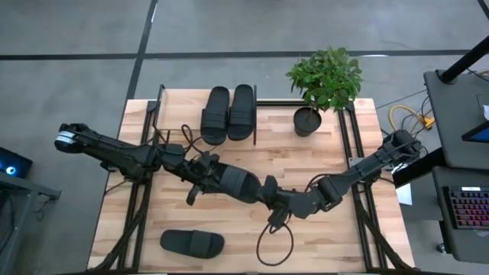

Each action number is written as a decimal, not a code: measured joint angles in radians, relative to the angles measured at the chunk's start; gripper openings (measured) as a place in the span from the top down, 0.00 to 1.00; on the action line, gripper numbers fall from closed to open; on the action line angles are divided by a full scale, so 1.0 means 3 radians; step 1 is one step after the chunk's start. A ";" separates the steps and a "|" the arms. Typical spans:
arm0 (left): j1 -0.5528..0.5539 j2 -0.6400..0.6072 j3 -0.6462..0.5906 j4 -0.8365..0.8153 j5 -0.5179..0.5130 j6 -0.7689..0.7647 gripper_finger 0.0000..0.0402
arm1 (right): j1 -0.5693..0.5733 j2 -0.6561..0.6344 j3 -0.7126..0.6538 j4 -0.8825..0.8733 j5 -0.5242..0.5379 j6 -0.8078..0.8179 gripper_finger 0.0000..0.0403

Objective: Pick and place slides into the shelf
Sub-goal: Put the top black slipper on the shelf

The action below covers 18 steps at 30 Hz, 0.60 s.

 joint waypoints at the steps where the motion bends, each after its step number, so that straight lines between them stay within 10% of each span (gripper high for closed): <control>1: 0.0000 0.0000 0.0000 -0.0003 0.0004 0.0083 1.00 | 0.0000 0.0003 0.0000 -0.0001 0.0000 0.0039 0.93; 18: 0.0005 -0.0442 -0.0004 -0.0172 -0.0015 0.2174 0.54 | 0.0067 -0.0215 0.0006 -0.0224 0.0267 0.0997 0.93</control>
